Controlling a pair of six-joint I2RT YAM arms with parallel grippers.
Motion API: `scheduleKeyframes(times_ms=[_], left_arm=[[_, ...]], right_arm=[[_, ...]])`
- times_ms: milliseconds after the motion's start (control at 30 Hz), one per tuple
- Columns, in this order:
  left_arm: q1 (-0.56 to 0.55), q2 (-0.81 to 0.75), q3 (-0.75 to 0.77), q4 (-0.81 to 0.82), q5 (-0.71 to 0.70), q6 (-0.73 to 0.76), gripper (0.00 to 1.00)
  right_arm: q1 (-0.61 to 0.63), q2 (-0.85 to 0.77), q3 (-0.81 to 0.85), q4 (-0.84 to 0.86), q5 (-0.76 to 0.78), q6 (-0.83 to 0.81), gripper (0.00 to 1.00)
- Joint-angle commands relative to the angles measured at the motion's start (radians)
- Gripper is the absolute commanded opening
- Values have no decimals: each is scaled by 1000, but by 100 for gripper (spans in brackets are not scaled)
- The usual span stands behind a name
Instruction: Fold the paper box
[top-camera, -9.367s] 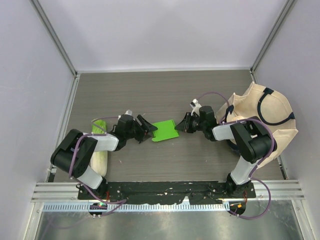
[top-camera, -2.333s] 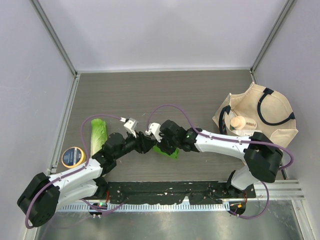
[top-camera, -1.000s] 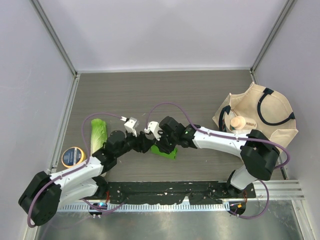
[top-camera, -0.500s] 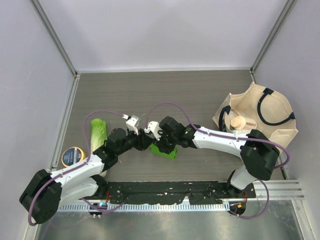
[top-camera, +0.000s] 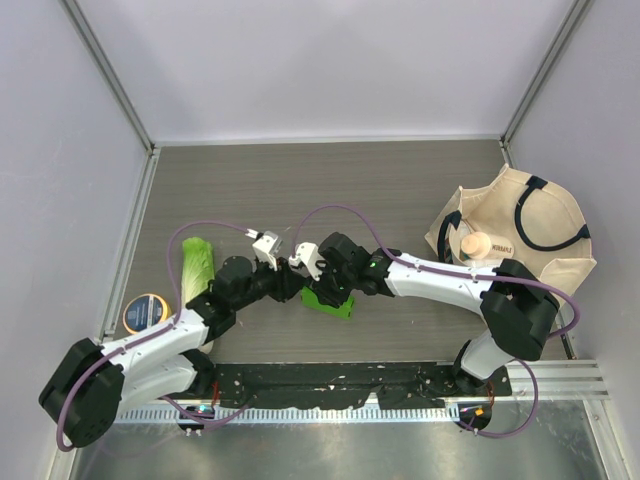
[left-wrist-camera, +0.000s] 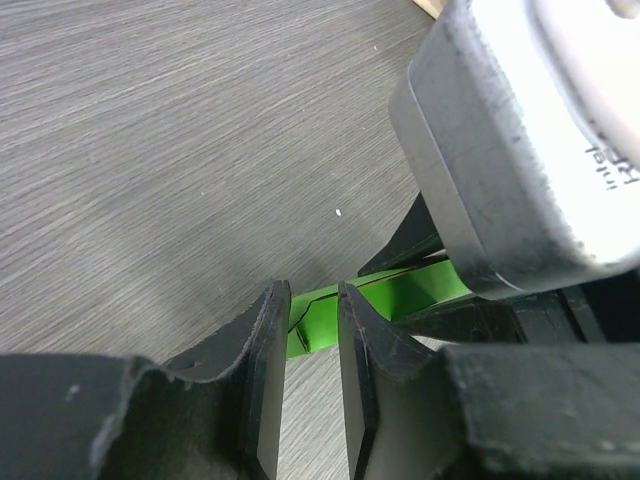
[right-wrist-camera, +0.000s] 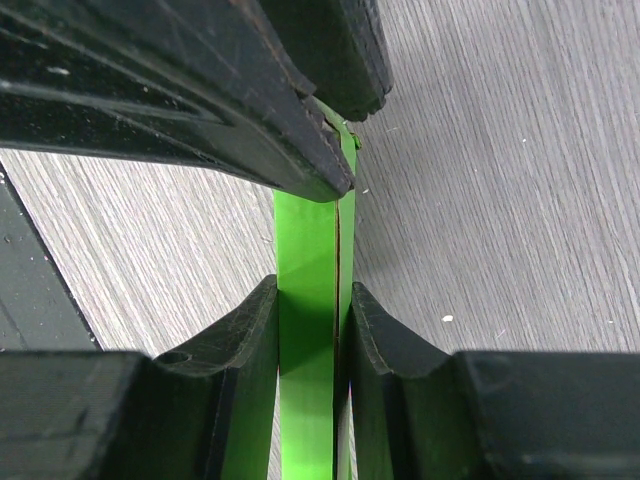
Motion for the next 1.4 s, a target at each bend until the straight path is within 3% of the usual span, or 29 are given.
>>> scheduleKeyframes(times_ms=[0, 233, 367, 500, 600, 800, 867, 900, 967, 1200, 1367], left_arm=[[0, -23, 28, -14, 2, -2, 30], [0, -37, 33, -37, 2, 5, 27], [0, -26, 27, -29, 1, -7, 33], [0, -23, 19, -20, 4, -6, 33], [0, -15, 19, -14, 7, -4, 25], [-1, 2, 25, 2, 10, -10, 22], [-1, -6, 23, -6, 10, -10, 26], [-1, -11, 22, -9, 4, -10, 34], [-3, -24, 19, -18, -1, -9, 36], [-3, -29, 10, -20, -18, -10, 24], [-6, -9, 23, -24, -13, -10, 24]], right_arm=[[-3, 3, 22, 6, -12, -7, 13], [-3, 5, 22, 14, -16, -6, 13], [-3, 11, 20, 16, -20, -6, 13], [-3, 9, 18, 16, -20, -6, 12], [-3, 8, 17, 16, -16, -4, 13], [-1, 14, 20, 16, -20, -4, 13], [-4, 14, 20, 17, -18, -4, 12], [-3, 14, 20, 17, -20, -4, 12], [-1, 14, 20, 16, -21, -4, 12], [-3, 14, 22, 17, -23, -4, 12], [-3, 17, 22, 20, -27, -3, 12]])
